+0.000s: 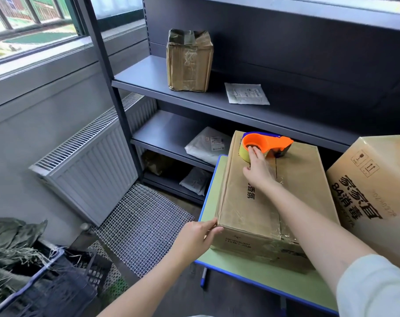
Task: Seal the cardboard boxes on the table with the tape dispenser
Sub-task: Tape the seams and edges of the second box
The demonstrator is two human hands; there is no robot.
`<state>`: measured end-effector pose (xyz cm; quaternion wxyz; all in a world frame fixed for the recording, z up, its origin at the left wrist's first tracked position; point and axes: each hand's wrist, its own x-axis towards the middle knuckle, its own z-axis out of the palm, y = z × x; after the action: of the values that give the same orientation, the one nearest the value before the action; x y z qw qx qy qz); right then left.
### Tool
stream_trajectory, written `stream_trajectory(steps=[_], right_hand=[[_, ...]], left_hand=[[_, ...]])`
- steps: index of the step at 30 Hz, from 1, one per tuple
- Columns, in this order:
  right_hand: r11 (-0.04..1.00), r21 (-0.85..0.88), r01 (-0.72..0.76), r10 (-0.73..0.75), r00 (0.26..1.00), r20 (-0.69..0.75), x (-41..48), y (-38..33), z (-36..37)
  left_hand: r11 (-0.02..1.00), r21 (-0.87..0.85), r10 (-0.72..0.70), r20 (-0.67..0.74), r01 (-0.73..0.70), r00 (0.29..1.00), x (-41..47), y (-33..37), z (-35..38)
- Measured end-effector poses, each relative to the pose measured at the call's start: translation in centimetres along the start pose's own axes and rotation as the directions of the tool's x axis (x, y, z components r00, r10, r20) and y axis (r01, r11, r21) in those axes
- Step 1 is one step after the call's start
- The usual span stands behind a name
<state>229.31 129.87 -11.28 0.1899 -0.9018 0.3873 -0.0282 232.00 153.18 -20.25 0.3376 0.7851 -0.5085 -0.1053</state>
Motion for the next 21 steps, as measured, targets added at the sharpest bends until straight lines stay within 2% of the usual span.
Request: stream_trajectory(steps=[5,15,21], right_hand=[[1.0,-0.028,-0.003,0.001,0.997,-0.073,0.1,0.0,0.1],[0.998,0.067,-0.015,0.028,0.981,-0.191,-3.3,2.0,-0.7],[0.999,-0.04,-0.028,0.02,0.978,-0.208,-7.0,2.9,-2.2]], left_hand=[[1.0,-0.001,-0.002,-0.009,0.002,1.0,0.0,0.1,0.3],[0.995,-0.072,-0.068,-0.071,0.063,0.995,-0.2,1.0,0.1],[0.991,-0.093,-0.107,-0.087,0.099,0.99,-0.5,1.0,0.7]])
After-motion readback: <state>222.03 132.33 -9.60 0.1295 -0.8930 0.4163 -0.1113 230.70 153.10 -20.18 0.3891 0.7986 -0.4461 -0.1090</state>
